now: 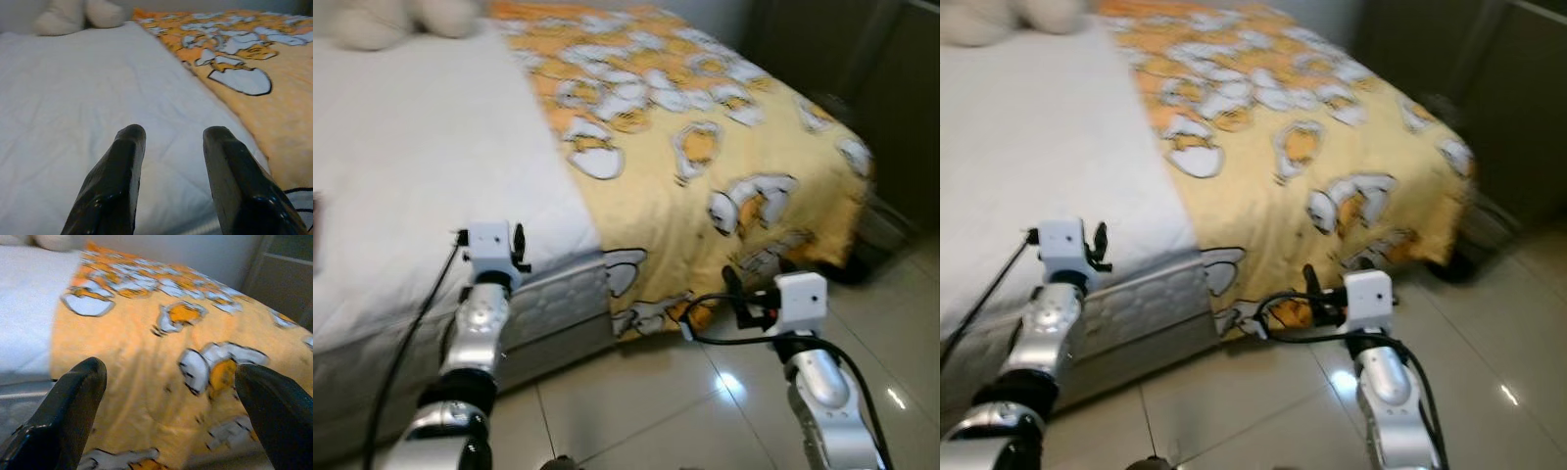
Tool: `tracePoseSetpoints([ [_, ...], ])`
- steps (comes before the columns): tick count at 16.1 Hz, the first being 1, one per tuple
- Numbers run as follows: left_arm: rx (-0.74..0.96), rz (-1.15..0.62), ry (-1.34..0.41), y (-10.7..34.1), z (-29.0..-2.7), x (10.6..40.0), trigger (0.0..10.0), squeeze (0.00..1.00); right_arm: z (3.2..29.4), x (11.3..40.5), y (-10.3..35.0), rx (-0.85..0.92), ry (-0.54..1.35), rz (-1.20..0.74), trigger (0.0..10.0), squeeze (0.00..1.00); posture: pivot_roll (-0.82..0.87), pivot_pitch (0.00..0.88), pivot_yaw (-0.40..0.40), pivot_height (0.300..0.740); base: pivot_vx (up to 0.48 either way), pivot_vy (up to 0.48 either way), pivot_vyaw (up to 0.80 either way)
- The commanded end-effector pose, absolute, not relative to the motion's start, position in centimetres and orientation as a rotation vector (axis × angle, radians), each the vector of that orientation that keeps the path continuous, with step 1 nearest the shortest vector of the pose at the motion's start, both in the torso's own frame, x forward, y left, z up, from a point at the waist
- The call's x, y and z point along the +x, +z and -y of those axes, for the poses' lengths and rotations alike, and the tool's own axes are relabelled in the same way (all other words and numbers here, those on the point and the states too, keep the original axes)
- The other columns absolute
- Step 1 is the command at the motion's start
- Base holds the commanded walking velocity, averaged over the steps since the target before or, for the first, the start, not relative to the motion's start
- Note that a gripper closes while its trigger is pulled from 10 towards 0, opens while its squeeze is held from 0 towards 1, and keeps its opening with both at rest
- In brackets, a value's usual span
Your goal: Clean up the room
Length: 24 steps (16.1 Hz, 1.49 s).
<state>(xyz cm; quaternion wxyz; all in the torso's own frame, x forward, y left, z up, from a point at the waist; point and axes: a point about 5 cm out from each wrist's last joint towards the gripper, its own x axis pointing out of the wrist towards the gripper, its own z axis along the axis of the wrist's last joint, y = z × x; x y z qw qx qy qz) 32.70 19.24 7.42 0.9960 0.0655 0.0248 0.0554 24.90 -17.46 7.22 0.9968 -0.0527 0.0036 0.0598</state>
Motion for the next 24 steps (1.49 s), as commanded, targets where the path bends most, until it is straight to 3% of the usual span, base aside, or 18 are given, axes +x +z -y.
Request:
tracePoseSetpoints([
  [1,0.146,-0.042,0.070,7.5,-17.9,32.8,10.0,0.00,17.9,24.6,6.5,-0.116,0.106,-0.029,10.0,0.00,-0.02,0.000,-0.014,0.740,0.000,-0.465,0.61],
  [3,0.036,-0.052,-0.017,7.5,-16.9,32.8,10.0,0.00,18.4,25.4,6.6,-0.101,0.092,-0.012,10.0,0.00,-0.02,0.000,0.014,0.740,0.000,-0.476,0.54],
  [6,0.064,-0.047,-0.094,8.2,-16.2,33.3,10.0,0.00,18.9,26.4,6.8,-0.079,0.038,0.005,10.0,0.00,-0.03,0.000,0.047,0.740,0.000,0.000,0.53],
  [10,0.099,-0.086,-0.071,7.9,-16.2,33.7,10.0,0.00,17.8,25.9,5.6,-0.087,0.100,-0.031,10.0,0.00,-0.03,0.000,0.038,0.740,0.000,-0.427,0.52],
  [15,0.062,-0.121,-0.090,6.8,-15.6,33.1,10.0,0.00,18.1,25.2,4.8,-0.058,0.092,-0.058,10.0,0.00,-0.03,0.000,0.016,0.740,0.000,0.000,0.49],
  [18,0.075,-0.048,0.037,7.1,-18.3,32.2,10.0,0.00,19.4,24.9,6.8,-0.018,0.016,0.044,10.0,0.00,-0.02,0.000,0.016,0.740,0.000,0.000,0.49],
  [20,0.131,0.027,-0.021,8.2,-18.4,31.4,10.0,0.00,19.7,24.8,8.0,-0.070,0.042,0.086,10.0,0.00,-0.01,0.000,0.013,0.740,0.000,0.000,0.50],
  [24,0.153,-0.054,0.019,7.3,-18.2,31.7,10.0,0.00,19.2,25.3,7.0,-0.027,0.075,0.028,10.0,0.00,0.01,0.000,-0.001,0.740,0.000,-0.240,0.50],
])
